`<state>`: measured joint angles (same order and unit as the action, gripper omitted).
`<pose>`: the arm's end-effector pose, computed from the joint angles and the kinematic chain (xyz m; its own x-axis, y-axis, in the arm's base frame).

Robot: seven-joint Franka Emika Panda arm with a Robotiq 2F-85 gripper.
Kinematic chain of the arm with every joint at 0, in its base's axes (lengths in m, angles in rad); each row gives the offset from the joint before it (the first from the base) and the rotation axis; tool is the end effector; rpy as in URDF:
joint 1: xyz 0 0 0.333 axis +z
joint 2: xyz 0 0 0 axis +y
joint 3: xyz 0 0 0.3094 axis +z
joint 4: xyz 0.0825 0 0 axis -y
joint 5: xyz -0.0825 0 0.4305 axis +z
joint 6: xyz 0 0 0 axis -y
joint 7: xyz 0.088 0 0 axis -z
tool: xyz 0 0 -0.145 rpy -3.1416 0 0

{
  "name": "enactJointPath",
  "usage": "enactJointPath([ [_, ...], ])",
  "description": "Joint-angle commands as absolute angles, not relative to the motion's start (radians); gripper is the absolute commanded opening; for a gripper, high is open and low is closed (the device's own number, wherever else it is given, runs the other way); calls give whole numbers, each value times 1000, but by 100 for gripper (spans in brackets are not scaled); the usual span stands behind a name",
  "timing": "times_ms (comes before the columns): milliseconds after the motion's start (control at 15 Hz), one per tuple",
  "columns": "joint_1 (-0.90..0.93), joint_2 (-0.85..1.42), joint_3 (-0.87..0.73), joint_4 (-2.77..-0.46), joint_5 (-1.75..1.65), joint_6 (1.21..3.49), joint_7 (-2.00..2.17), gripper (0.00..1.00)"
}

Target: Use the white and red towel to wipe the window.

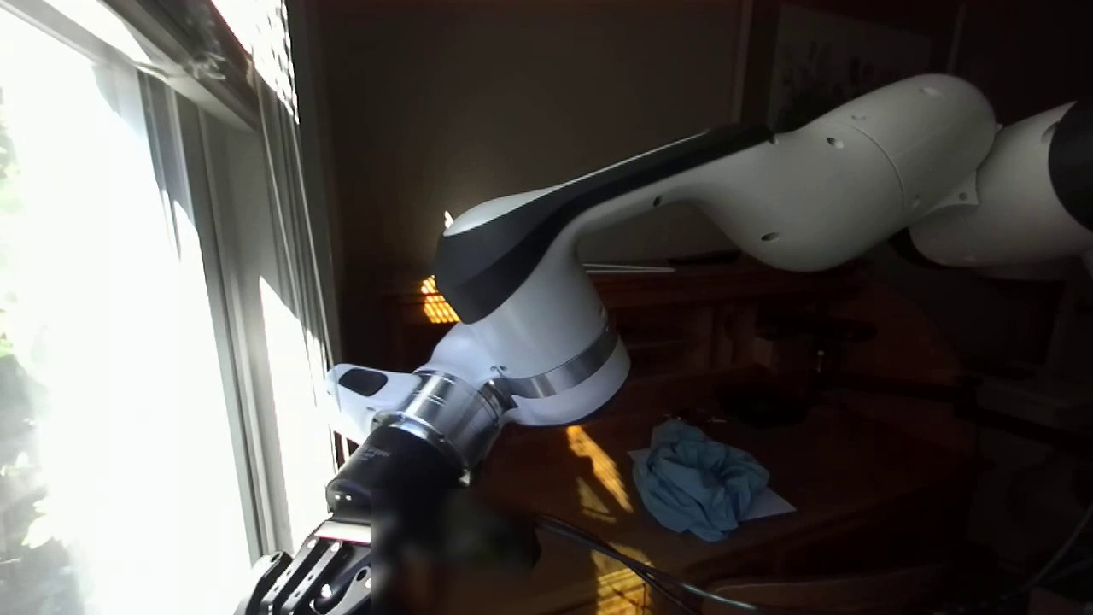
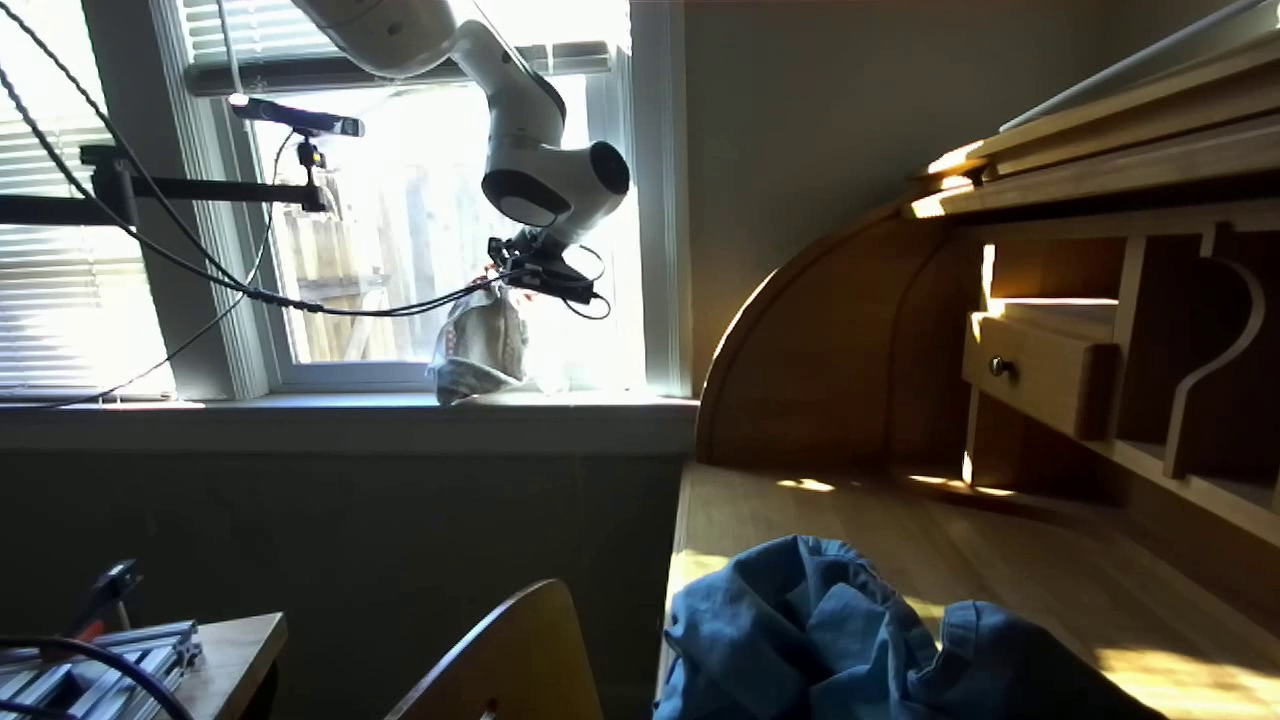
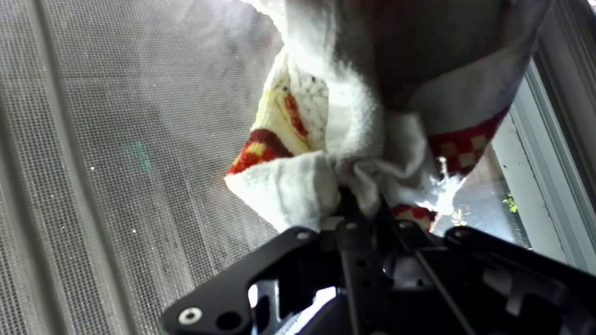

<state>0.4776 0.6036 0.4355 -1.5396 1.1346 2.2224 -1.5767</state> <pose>0.4666 0.6165 0.3184 0.1316 0.4871 0.8633 0.9100 0.2860 -0.3001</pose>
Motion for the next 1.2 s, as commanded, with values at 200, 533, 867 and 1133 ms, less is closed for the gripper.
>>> enactJointPath([
  [200,497,528,411,-1633,1154,2497,-1492,2],
  [533,508,500,416,-1675,1116,2708,-1459,3],
  [867,480,497,470,-1640,1078,2577,-1593,2],
  [1133,419,421,524,-1674,1109,2382,-1663,2],
])
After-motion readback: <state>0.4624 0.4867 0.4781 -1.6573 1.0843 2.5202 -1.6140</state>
